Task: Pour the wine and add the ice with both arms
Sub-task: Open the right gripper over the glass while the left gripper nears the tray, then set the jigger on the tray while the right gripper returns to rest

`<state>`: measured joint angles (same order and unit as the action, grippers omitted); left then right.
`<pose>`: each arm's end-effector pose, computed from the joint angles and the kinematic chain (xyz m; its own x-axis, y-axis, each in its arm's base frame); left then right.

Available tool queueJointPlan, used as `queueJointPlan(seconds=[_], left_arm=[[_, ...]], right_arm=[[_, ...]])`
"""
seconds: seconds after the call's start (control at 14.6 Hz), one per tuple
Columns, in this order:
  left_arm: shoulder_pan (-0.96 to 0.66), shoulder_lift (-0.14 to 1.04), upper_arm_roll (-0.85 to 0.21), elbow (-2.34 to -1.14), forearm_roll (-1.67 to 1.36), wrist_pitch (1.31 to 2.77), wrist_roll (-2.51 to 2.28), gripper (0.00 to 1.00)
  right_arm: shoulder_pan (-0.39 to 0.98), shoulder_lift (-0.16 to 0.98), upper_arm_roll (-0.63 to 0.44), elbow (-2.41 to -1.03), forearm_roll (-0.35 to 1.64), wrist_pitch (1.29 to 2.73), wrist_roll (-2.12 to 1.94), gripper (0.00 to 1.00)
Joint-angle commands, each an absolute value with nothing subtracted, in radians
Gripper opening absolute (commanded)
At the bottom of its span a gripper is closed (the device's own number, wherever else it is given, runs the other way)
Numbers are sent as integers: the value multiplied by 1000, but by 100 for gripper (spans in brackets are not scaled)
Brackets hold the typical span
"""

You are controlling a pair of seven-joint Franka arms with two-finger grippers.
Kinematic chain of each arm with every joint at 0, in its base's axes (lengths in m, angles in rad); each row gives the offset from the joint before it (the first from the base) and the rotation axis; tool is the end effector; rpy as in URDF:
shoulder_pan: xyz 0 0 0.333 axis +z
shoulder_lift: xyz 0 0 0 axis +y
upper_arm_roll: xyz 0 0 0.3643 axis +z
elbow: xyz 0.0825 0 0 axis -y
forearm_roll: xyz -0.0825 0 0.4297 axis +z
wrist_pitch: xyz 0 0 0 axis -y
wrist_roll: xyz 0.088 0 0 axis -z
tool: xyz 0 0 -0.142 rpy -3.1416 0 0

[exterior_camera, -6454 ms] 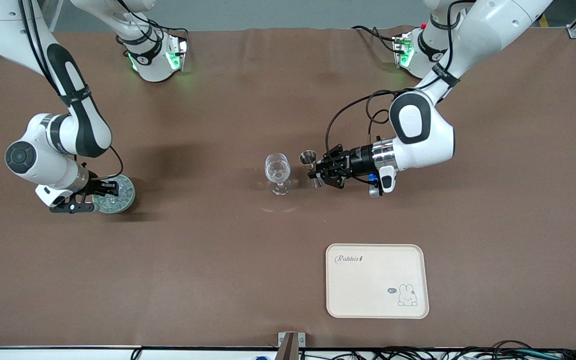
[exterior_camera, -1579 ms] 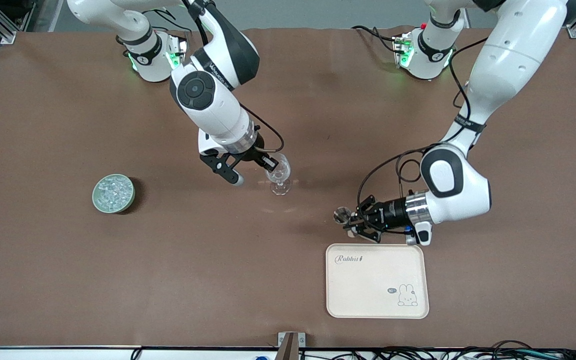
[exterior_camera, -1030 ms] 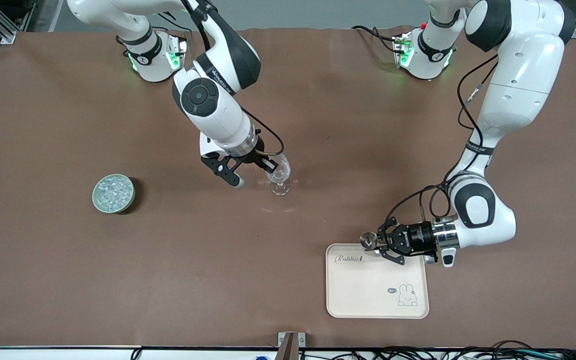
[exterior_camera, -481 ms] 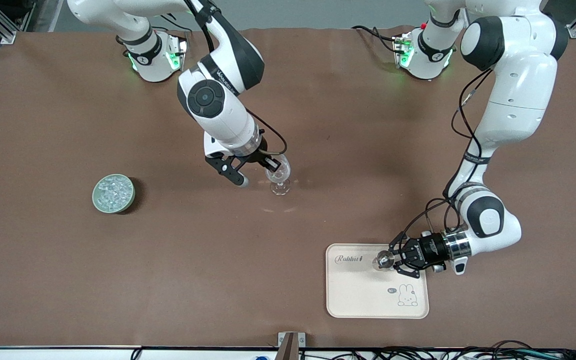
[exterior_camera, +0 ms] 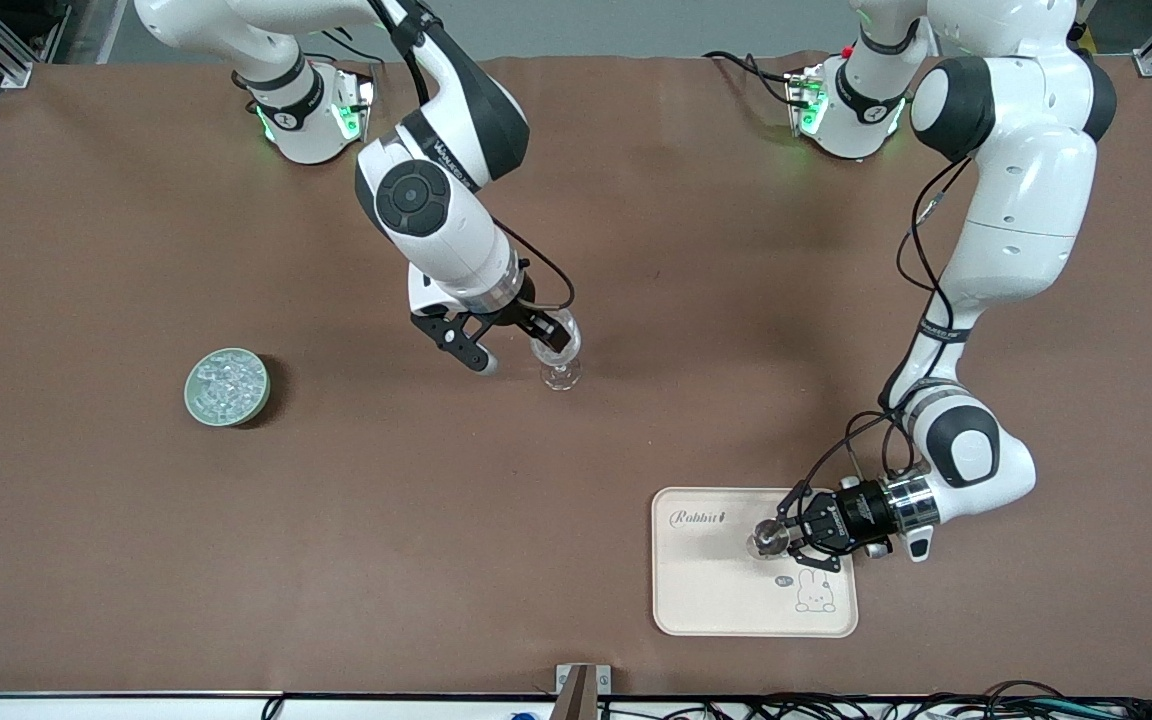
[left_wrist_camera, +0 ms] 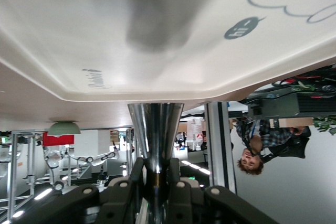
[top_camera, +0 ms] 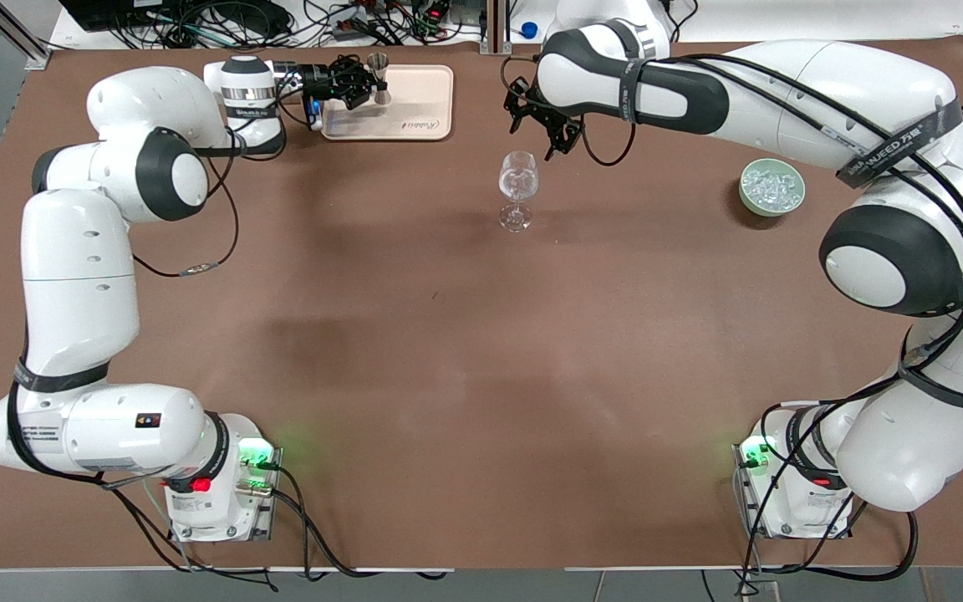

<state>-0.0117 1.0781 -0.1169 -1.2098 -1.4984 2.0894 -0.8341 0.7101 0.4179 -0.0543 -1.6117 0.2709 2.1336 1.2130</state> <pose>0.8369 -0.1581 0.1233 -0.0078 0.2901 -0.9570 0.9622 0.2627 0.0718 0.5783 0.4756 0.3864 0.7719 -0.6116 -0.1733 -0.6349 -0.7557 -0.1609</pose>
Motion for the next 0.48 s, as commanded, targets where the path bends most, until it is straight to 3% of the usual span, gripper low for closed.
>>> queueJointPlan(seconds=[0.0,0.14,0.41], left_arm=[[-35,1121,-121,-1152,-1536,2141,-841,1],[-37,1147,-138,-1129,-1537,2148,-842,1],[-37,1161,-164,-1118,-1537,2187,-842,1]], right_arm=[[703,397,-66,-1597,290,2106,1227,91],[689,376,-96,-1554,272,2016,1227,100],[675,289,-176,-1514,-2,1861,1215,100]])
